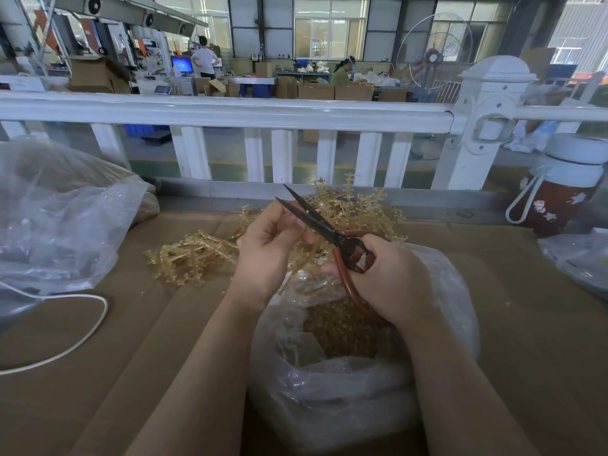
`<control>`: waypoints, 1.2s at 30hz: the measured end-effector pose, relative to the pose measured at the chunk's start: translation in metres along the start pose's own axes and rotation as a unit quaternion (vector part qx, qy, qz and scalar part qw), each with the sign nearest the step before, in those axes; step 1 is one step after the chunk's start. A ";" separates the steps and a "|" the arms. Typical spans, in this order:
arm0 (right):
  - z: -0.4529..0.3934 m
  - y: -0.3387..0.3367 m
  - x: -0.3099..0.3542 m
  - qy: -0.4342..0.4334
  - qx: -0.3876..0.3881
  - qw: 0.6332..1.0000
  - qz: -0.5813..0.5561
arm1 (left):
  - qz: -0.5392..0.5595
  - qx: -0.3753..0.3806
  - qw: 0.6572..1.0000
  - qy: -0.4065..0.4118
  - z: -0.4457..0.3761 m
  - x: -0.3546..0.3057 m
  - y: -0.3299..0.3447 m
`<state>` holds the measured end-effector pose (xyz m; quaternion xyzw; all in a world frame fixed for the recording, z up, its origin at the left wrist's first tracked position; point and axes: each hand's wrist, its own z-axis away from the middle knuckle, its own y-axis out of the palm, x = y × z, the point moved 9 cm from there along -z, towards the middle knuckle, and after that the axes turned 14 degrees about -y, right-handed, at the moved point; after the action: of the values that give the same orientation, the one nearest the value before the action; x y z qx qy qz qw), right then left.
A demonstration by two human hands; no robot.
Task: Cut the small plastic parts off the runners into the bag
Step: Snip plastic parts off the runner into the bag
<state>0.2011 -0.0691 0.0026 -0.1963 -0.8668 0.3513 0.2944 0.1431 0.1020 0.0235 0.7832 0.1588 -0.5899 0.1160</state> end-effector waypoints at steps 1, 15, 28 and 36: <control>0.000 0.000 -0.001 -0.001 -0.001 1.000 0.006 | -0.004 0.002 1.000 -0.003 0.000 0.001 0.001; 0.000 -0.006 0.004 -0.012 -0.017 0.999 0.034 | -0.015 -0.003 1.000 -0.001 -0.001 -0.005 0.000; 0.001 -0.006 0.005 -0.029 -0.044 0.998 -0.015 | 0.000 0.003 1.000 -0.015 0.001 -0.007 0.001; 0.000 -0.003 0.001 -0.020 -0.035 0.999 -0.006 | -0.001 0.010 1.000 -0.019 0.002 -0.007 0.003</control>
<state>0.2001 -0.0703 0.0055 -0.1945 -0.8851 0.3233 0.2724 0.1411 0.0982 0.0294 0.7726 0.1518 -0.6064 0.1108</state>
